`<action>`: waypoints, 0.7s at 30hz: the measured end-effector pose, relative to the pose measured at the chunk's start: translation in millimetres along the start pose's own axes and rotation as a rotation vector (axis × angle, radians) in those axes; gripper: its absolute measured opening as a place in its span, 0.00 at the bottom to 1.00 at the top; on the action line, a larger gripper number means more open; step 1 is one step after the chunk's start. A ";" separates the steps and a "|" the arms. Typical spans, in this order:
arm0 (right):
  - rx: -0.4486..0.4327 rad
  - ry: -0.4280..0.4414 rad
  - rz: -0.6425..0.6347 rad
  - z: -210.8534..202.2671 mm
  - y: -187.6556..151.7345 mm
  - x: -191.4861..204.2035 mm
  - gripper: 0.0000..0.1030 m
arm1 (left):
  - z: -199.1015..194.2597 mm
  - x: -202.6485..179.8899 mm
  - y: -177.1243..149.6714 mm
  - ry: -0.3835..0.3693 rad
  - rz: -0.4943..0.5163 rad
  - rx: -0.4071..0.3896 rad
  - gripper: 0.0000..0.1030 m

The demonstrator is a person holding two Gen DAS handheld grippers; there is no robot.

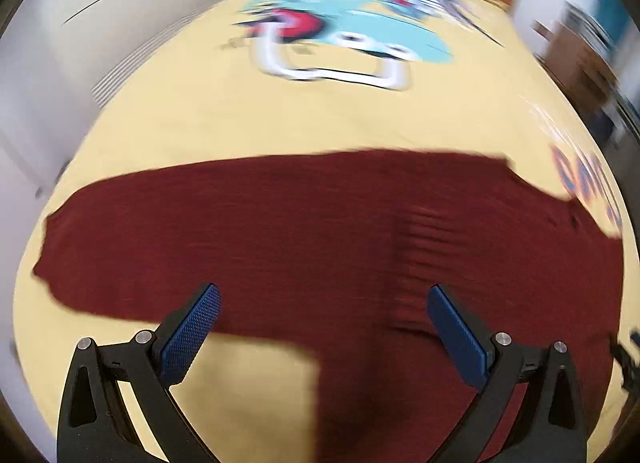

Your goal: Fold small clothes

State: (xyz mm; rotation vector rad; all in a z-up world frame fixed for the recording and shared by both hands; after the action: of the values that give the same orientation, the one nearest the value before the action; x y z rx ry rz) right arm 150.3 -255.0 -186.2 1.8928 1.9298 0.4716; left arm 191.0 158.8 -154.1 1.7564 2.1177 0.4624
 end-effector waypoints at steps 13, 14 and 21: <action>0.021 -0.012 0.101 -11.6 -27.2 -29.4 0.99 | 16.5 207.4 -24.2 0.176 -0.565 0.112 0.99; 0.032 -0.016 0.110 -9.1 -30.2 -32.4 0.99 | 18.7 216.3 -25.8 0.177 -0.590 0.118 0.99; 0.067 -0.025 0.111 0.6 -41.0 -36.7 0.99 | 28.8 246.5 -27.0 0.189 -0.648 0.132 0.99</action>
State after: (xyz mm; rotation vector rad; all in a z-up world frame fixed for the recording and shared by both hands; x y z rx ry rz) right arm 115.4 -292.9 -205.6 2.0468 1.8527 0.4180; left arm 138.9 397.3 -206.7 1.0071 2.7293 0.3152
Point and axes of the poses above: each gripper's, at about its wrist camera, not at the fingertips, and z roughly the way its jaws point, x to its left, y to its top, the point moved 7 cm from there along z, roughly the way its jaws point
